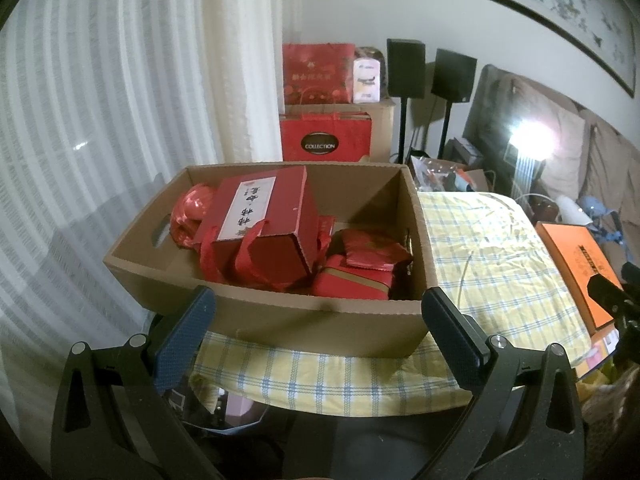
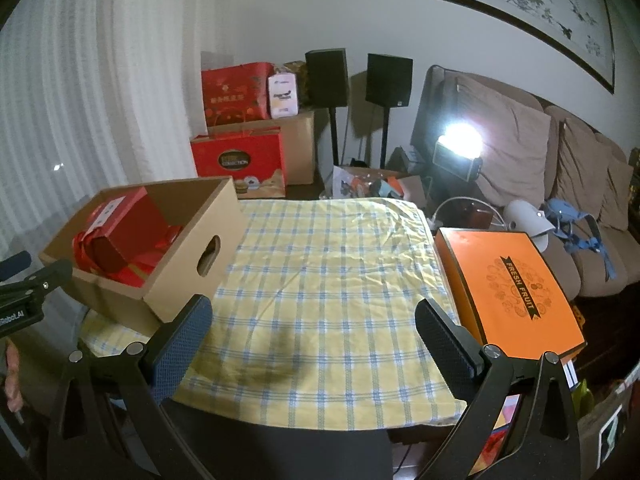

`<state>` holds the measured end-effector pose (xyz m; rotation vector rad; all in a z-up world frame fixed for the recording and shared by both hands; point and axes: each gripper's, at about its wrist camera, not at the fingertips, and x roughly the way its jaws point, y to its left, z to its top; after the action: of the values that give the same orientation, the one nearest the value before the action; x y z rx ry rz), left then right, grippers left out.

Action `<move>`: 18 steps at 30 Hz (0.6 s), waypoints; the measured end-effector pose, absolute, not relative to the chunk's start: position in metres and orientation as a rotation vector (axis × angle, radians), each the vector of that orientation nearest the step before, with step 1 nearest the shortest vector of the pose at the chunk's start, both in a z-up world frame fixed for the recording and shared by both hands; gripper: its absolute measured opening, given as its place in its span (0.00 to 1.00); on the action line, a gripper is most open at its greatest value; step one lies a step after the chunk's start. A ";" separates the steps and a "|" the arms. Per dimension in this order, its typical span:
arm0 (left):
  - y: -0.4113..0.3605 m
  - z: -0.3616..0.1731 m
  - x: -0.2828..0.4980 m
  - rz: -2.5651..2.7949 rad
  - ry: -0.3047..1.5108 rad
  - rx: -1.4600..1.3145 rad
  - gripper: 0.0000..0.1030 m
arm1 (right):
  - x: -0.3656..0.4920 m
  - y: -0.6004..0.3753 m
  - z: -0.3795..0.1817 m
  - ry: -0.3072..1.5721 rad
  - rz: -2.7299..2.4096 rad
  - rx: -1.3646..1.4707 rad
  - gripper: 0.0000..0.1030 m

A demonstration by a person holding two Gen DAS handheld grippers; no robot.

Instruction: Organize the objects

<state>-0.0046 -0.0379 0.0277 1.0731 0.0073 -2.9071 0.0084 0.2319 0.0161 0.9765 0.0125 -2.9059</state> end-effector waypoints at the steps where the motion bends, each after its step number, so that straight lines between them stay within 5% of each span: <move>1: -0.038 0.028 -0.005 -2.908 0.007 1.072 1.00 | 0.008 0.232 0.016 0.014 -2.907 0.977 0.99; 18: -0.035 0.027 -0.005 -2.908 -0.006 1.068 1.00 | 0.008 0.233 0.015 0.014 -2.907 0.984 0.99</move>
<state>-0.0053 -0.0348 0.0273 1.0677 -0.0058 -2.9080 0.0083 0.2328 0.0148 0.9844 0.0143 -2.9070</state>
